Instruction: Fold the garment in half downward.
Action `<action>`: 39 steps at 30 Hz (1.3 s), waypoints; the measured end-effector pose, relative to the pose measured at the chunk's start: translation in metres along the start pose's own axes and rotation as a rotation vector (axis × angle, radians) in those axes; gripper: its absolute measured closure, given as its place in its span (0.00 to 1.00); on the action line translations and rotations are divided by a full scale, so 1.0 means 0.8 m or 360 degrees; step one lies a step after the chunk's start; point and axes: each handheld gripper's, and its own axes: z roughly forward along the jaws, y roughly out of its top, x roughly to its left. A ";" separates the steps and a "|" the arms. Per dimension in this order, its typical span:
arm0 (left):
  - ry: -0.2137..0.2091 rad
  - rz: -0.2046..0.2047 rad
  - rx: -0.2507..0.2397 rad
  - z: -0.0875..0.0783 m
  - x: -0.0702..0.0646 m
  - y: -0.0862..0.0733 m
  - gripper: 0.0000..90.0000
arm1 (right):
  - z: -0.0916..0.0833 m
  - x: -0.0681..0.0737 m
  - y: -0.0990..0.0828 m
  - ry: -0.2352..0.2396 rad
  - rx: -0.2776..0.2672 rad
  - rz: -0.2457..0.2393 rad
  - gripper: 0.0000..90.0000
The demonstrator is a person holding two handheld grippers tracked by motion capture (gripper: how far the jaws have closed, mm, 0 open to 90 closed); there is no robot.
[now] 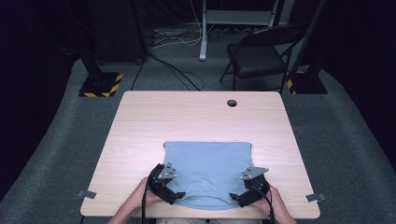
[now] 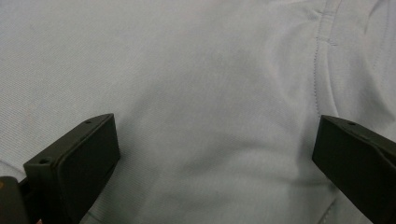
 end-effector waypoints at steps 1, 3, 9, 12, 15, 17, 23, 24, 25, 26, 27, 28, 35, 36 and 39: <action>-0.0005 0.0009 -0.0001 0.000 0.000 -0.001 0.00 | 0.000 -0.002 -0.001 0.0010 -0.0001 -0.0017 0.00; -0.0010 0.0014 -0.0005 -0.001 0.001 -0.001 0.00 | -0.002 -0.004 -0.003 0.0026 -0.0007 -0.0040 0.00; 0.0011 -0.0083 -0.0032 -0.008 -0.001 0.001 0.00 | -0.005 -0.004 -0.006 0.0021 -0.0053 0.0023 0.00; 0.0027 -0.0130 -0.0012 -0.014 -0.006 -0.002 0.00 | -0.014 -0.002 -0.008 -0.0031 -0.0057 0.0032 0.00; 0.0084 -0.0121 0.0024 -0.013 -0.015 -0.007 0.00 | -0.014 0.000 -0.013 -0.0038 -0.0012 0.0053 0.00; 0.0112 -0.0121 0.0027 -0.012 -0.019 -0.007 0.00 | -0.013 0.002 -0.015 -0.0059 -0.0020 0.0043 0.00; 0.0118 -0.0127 0.0018 -0.011 -0.017 -0.008 0.00 | -0.011 0.001 -0.015 -0.0073 -0.0020 0.0027 0.00; 0.0119 -0.0129 0.0016 -0.010 -0.016 -0.008 0.00 | -0.011 0.001 -0.014 -0.0074 -0.0020 0.0027 0.00; 0.0121 -0.0129 0.0012 -0.010 -0.015 -0.008 0.00 | -0.011 0.000 -0.014 -0.0075 -0.0021 0.0024 0.00; 0.0122 -0.0131 0.0011 -0.010 -0.014 -0.008 0.00 | -0.010 0.000 -0.014 -0.0075 -0.0024 0.0026 0.00; 0.0121 -0.0131 0.0009 -0.010 -0.013 -0.008 0.00 | -0.010 -0.001 -0.014 -0.0075 -0.0026 0.0027 0.00; 0.0122 -0.0132 0.0002 -0.010 -0.012 -0.008 0.00 | -0.009 -0.001 -0.013 -0.0075 -0.0026 0.0028 0.00; 0.0138 -0.0146 -0.0005 -0.007 -0.002 -0.006 0.00 | -0.004 -0.009 -0.007 -0.0078 -0.0023 0.0031 0.00; 0.0140 -0.0145 -0.0004 -0.007 0.001 -0.006 0.00 | -0.003 -0.011 -0.006 -0.0080 -0.0023 0.0028 0.00; 0.0146 -0.0155 0.0001 -0.004 0.007 -0.003 0.00 | 0.000 -0.015 -0.002 -0.0082 -0.0023 0.0032 0.00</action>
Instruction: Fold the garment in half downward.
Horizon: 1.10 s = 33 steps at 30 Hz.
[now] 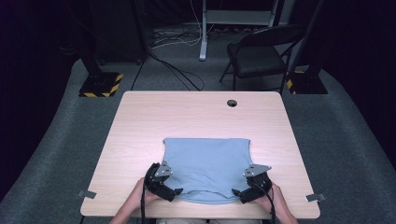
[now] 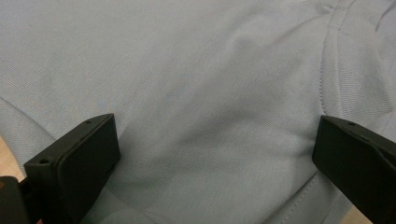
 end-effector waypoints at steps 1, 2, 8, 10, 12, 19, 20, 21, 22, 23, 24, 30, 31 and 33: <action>0.0004 0.0003 0.0004 0.001 0.002 0.001 0.00 | 0.001 -0.001 0.001 -0.0001 0.0002 0.0002 0.00; 0.0003 0.0004 0.0006 0.002 0.004 0.003 0.00 | 0.002 -0.003 0.003 -0.0002 0.0002 0.0001 0.00; 0.0013 -0.0008 0.0007 0.007 0.015 0.009 0.00 | 0.009 -0.014 0.010 0.0000 0.0001 0.0000 0.00; 0.0015 -0.0010 0.0004 0.009 0.017 0.010 0.00 | 0.011 -0.017 0.012 0.0002 0.0002 -0.0001 0.00; 0.0018 -0.0013 0.0005 0.009 0.020 0.011 0.00 | 0.013 -0.021 0.014 0.0003 0.0002 -0.0002 0.00; 0.0024 -0.0018 0.0001 0.014 0.032 0.016 0.00 | 0.020 -0.031 0.020 0.0000 -0.0008 0.0001 0.00; 0.0026 -0.0020 -0.0004 0.015 0.034 0.017 0.00 | 0.021 -0.032 0.021 -0.0002 -0.0009 -0.0001 0.00; 0.0028 -0.0022 -0.0004 0.016 0.036 0.018 0.00 | 0.022 -0.034 0.022 -0.0002 -0.0010 0.0001 0.00; 0.0028 -0.0023 -0.0005 0.017 0.038 0.018 0.00 | 0.023 -0.035 0.023 -0.0003 -0.0012 0.0001 0.00; 0.0030 -0.0025 -0.0006 0.018 0.039 0.019 0.00 | 0.024 -0.037 0.024 -0.0004 -0.0014 0.0001 0.00; 0.0032 -0.0028 -0.0005 0.018 0.040 0.020 0.00 | 0.025 -0.038 0.025 -0.0005 -0.0017 0.0003 0.00; 0.0032 -0.0030 -0.0011 0.021 0.046 0.022 0.00 | 0.028 -0.042 0.028 -0.0008 -0.0020 0.0009 0.00; 0.0032 -0.0030 -0.0010 0.021 0.046 0.023 0.00 | 0.028 -0.042 0.028 -0.0009 -0.0018 0.0011 0.00; 0.0033 -0.0031 -0.0009 0.021 0.046 0.023 0.00 | 0.029 -0.043 0.028 -0.0009 -0.0019 0.0009 0.00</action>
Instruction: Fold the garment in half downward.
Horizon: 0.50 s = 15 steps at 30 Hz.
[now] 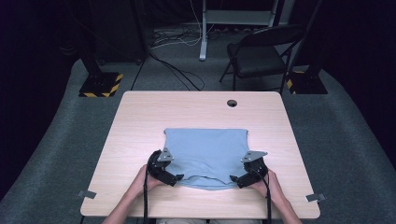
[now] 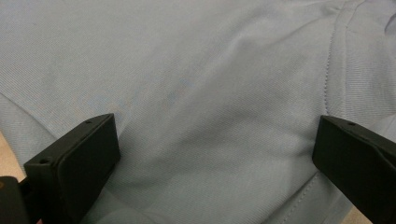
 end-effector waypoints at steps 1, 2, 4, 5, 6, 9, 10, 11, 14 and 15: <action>0.0000 0.0000 -0.0001 0.000 0.000 0.000 0.00 | 0.000 0.000 0.000 0.0000 0.0000 0.0000 0.00; 0.0000 0.0000 -0.0001 0.000 0.000 0.000 0.00 | 0.000 0.000 0.000 0.0000 0.0000 0.0002 0.00; 0.0000 0.0000 -0.0001 0.000 0.000 0.000 0.00 | 0.000 0.000 0.000 0.0000 0.0000 0.0003 0.00; -0.0001 0.0002 -0.0001 0.000 0.000 0.000 0.00 | 0.000 0.000 0.000 0.0000 0.0000 0.0004 0.00; 0.0000 0.0000 -0.0002 0.000 0.000 0.000 0.00 | 0.000 0.000 0.000 -0.0001 0.0000 0.0005 0.00; 0.0000 -0.0001 -0.0010 -0.001 -0.001 0.000 0.00 | 0.000 0.000 0.000 -0.0002 -0.0003 0.0004 0.00; -0.0006 -0.0011 -0.0018 -0.001 0.000 -0.001 0.00 | 0.000 0.000 -0.001 -0.0002 -0.0005 0.0005 0.00; -0.0013 -0.0021 -0.0032 -0.002 0.000 -0.001 0.00 | 0.000 0.000 -0.001 -0.0002 -0.0012 0.0003 0.00; -0.0022 -0.0044 -0.0070 -0.011 -0.001 0.000 0.00 | -0.004 -0.001 -0.003 -0.0004 -0.0068 0.0030 0.00; -0.0022 -0.0060 -0.0104 -0.016 -0.002 -0.001 0.00 | -0.007 -0.003 -0.005 0.0010 -0.0100 0.0056 0.00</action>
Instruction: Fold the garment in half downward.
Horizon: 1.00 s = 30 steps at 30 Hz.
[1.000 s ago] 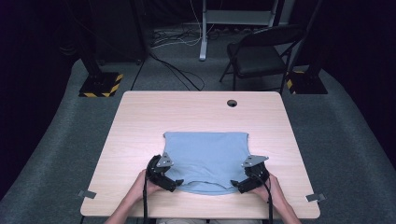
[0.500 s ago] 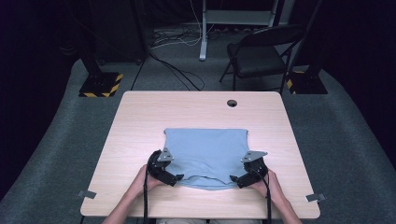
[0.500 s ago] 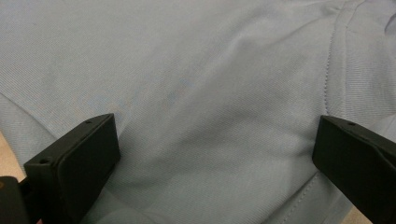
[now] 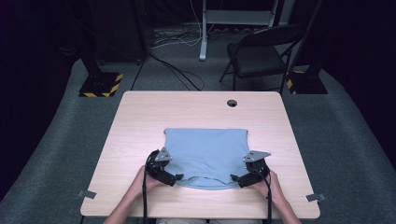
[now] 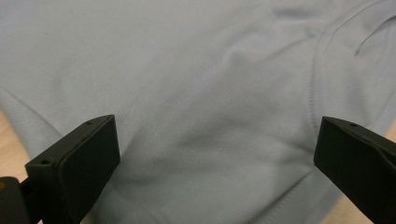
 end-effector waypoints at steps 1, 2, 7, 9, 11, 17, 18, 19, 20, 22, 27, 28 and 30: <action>0.0008 -0.0018 -0.0033 -0.007 -0.001 0.000 0.00 | -0.003 -0.002 -0.002 0.0013 -0.0028 0.0035 0.00; 0.0009 -0.0031 -0.0066 -0.014 -0.002 -0.001 0.00 | -0.007 -0.003 -0.004 0.0019 -0.0046 0.0061 0.00; 0.0180 -0.0104 -0.0123 -0.047 0.003 -0.021 0.00 | -0.031 -0.007 -0.019 -0.0039 -0.0084 0.0104 0.00; 0.0263 -0.0167 -0.0086 -0.054 0.012 -0.033 0.00 | -0.044 -0.009 -0.028 -0.0073 -0.0082 0.0116 0.00; 0.0312 -0.0253 -0.0058 -0.059 0.022 -0.047 0.00 | -0.055 -0.014 -0.040 -0.0124 -0.0074 0.0133 0.00; 0.0431 -0.0417 -0.0039 -0.073 0.036 -0.074 0.00 | -0.082 -0.025 -0.074 -0.0224 -0.0054 0.0229 0.00; 0.0444 -0.0435 -0.0031 -0.073 0.037 -0.076 0.00 | -0.086 -0.026 -0.078 -0.0237 -0.0057 0.0236 0.00; 0.0449 -0.0447 -0.0018 -0.073 0.038 -0.077 0.00 | -0.088 -0.026 -0.081 -0.0257 -0.0039 0.0239 0.00; 0.0453 -0.0459 -0.0005 -0.072 0.039 -0.079 0.00 | -0.089 -0.026 -0.083 -0.0286 -0.0015 0.0232 0.00; 0.0465 -0.0466 0.0012 -0.069 0.040 -0.082 0.00 | -0.091 -0.026 -0.087 -0.0323 0.0020 0.0225 0.00; 0.0502 -0.0437 0.0035 -0.066 0.038 -0.080 0.00 | -0.091 -0.025 -0.089 -0.0367 0.0044 0.0219 0.00; 0.0512 -0.0422 0.0051 -0.065 0.037 -0.080 0.00 | -0.091 -0.026 -0.089 -0.0359 0.0046 0.0227 0.00; 0.0518 -0.0408 0.0059 -0.064 0.035 -0.079 0.00 | -0.091 -0.027 -0.089 -0.0350 0.0049 0.0237 0.00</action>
